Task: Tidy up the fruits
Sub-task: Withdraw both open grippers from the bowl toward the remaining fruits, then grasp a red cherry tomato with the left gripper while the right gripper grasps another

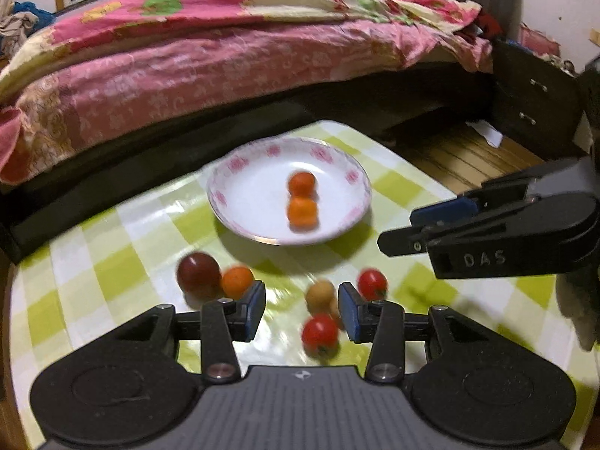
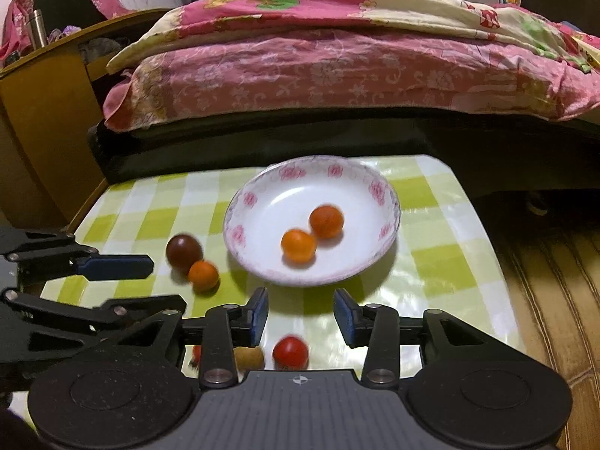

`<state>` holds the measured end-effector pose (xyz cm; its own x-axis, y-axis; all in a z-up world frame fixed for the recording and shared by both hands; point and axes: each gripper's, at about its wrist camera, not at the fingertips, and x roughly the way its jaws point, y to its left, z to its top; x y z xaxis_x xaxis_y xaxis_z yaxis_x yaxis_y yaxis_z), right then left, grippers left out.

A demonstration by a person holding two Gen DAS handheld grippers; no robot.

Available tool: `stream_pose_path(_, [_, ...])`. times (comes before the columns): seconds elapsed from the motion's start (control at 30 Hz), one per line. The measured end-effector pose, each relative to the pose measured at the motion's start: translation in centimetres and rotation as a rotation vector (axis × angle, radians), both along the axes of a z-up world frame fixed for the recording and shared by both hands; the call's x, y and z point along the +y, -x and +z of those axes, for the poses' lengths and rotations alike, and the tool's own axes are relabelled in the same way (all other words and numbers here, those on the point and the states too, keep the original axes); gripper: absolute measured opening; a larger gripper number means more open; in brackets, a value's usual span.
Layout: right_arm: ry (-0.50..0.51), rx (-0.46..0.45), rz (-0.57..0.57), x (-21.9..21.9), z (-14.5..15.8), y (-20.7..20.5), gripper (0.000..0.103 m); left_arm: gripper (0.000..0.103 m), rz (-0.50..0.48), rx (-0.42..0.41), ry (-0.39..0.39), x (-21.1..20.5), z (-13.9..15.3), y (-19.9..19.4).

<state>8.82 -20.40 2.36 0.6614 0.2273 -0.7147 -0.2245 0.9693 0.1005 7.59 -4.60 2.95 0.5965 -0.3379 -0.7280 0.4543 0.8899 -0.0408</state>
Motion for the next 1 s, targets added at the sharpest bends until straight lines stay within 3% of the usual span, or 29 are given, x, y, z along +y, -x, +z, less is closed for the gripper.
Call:
stream_pose_path(0.27, [0.028,0.05,0.014,0.0,-0.8,2.6,0.037,0.05,-0.054,0.02,-0.043,-0.7,-2.2,0.8])
stream_pose_path(0.8, [0.07,0.105,0.058,0.1,-3.3,1.3,0.037,0.049,-0.104,0.052,-0.076,-1.6,-5.7,-0.7])
stream_pose_path(1.0, [0.08,0.1,0.086,0.3,-3.5,0.9,0.037,0.042,-0.107,0.047,-0.069,-1.8,-6.0,-0.9])
